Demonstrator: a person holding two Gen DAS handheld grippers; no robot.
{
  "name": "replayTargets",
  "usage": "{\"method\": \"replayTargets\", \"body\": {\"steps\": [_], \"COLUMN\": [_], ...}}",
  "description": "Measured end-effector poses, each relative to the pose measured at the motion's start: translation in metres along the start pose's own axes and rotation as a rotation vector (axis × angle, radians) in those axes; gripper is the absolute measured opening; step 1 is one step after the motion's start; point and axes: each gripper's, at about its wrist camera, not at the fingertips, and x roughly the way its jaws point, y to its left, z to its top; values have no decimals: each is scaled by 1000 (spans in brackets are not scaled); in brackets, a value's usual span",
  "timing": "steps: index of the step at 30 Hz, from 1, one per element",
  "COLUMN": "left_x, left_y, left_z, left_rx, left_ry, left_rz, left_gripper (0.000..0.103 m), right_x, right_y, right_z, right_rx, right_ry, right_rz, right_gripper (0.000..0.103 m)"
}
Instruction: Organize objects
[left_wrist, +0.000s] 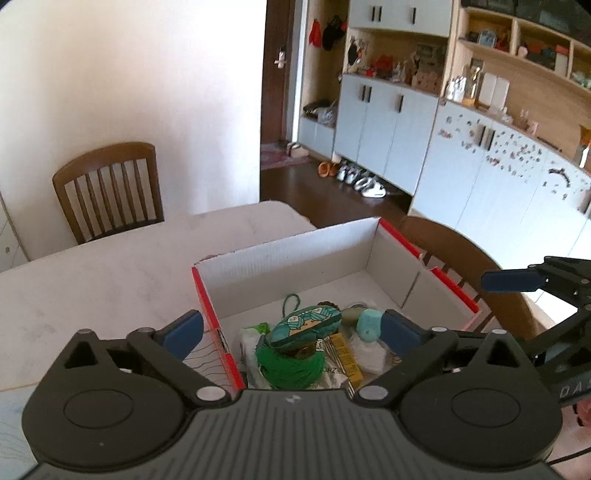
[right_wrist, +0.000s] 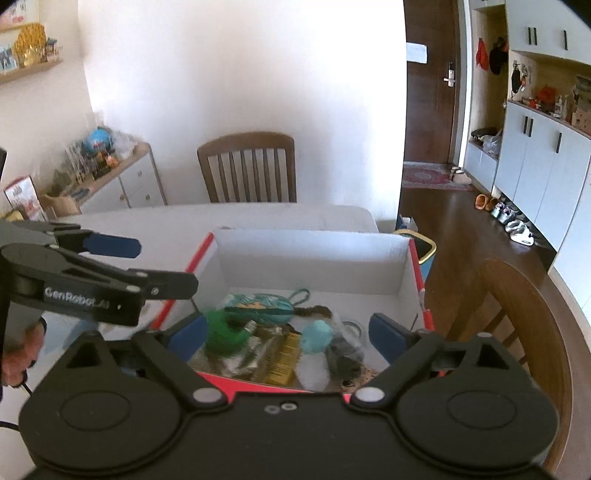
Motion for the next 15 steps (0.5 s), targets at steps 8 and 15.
{"method": "replayTargets", "body": {"steps": [8,15], "left_x": [-34,-56], "left_y": [10,19], "left_z": [-12,-27], "left_rx": [12,9], "left_ry": [-43,-53], "left_rz": [-30,-41], "left_gripper": [103,103], "right_x": [-25,-47], "right_y": [21,41], "right_z": [-6,-14], "right_rx": [77,110], "right_ry": [-62,-128], "right_rz": [20,15], "right_gripper": [102,102]}}
